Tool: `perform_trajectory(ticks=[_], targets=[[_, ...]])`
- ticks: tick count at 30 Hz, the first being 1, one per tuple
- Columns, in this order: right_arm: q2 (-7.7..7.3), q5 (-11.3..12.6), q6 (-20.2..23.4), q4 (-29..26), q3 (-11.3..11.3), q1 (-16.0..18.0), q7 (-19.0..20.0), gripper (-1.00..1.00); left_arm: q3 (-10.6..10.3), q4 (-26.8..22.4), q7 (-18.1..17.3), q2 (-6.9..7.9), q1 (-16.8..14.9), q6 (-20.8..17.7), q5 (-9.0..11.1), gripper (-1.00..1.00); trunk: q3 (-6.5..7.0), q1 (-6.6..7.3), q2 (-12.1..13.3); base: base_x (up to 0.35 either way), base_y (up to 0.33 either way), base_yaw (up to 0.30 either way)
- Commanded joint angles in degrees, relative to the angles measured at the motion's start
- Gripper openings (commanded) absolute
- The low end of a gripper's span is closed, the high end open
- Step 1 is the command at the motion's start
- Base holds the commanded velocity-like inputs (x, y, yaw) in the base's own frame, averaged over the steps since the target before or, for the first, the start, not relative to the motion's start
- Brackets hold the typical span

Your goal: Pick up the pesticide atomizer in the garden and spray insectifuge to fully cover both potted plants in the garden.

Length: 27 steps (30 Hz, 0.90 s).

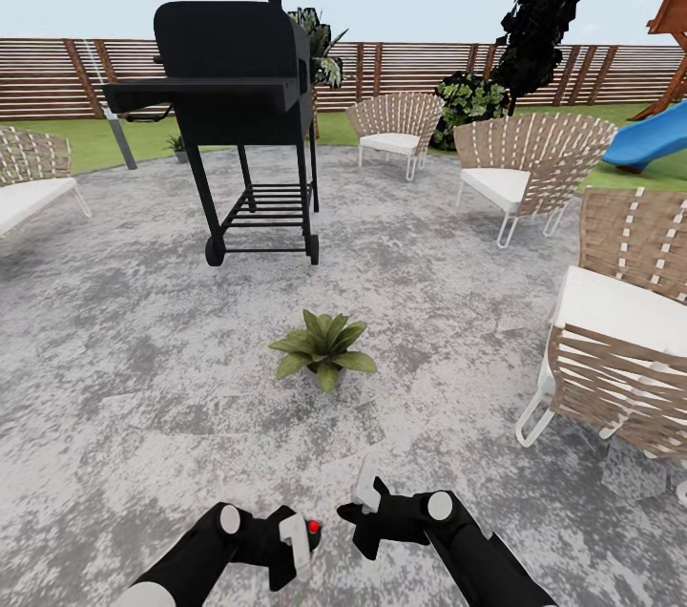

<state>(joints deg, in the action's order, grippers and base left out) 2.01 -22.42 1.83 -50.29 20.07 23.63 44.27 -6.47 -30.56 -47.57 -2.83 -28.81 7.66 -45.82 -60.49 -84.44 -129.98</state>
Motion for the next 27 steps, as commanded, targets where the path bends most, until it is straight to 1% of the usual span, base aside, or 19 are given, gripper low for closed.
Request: perform_trajectory(ticks=[1, 7, 13, 24, 27], targets=[[0.01, -0.3, 0.2, -0.1, 0.0, 0.0, 0.2, -1.0, 0.1, -0.1, -0.1, -0.06, 0.0, 0.5, -0.6, -1.0, -0.05, 0.01, 0.0, 0.0, 0.0, 0.0], [0.01, -0.3, 0.2, -0.1, 0.0, 0.0, 0.2, -1.0, 0.1, -0.1, -0.1, -0.36, 0.0, 0.6, -0.6, -1.0, -0.05, 0.01, 0.0, 0.0, 0.0, 0.0], [0.01, -0.3, 0.2, -0.2, 0.0, 0.0, 0.2, -1.0, 0.1, -0.1, -0.1, -1.12, 0.0, 0.6, -0.6, -1.0, -0.05, 0.01, 0.0, 0.0, 0.0, 0.0], [0.01, -0.3, 0.2, -0.2, 0.0, 0.0, 0.2, -1.0, 0.1, -0.2, -0.1, -1.37, -0.1, 0.5, -0.5, -1.0, -0.05, 0.01, 0.0, 0.0, 0.0, 0.0], [0.01, -0.3, 0.2, -0.2, 0.0, 0.0, 0.2, -1.0, 0.1, -0.2, -0.1, -1.81, -0.1, 0.6, -0.5, -1.0, -0.05, 0.01, 0.0, 0.0, 0.0, 0.0]])
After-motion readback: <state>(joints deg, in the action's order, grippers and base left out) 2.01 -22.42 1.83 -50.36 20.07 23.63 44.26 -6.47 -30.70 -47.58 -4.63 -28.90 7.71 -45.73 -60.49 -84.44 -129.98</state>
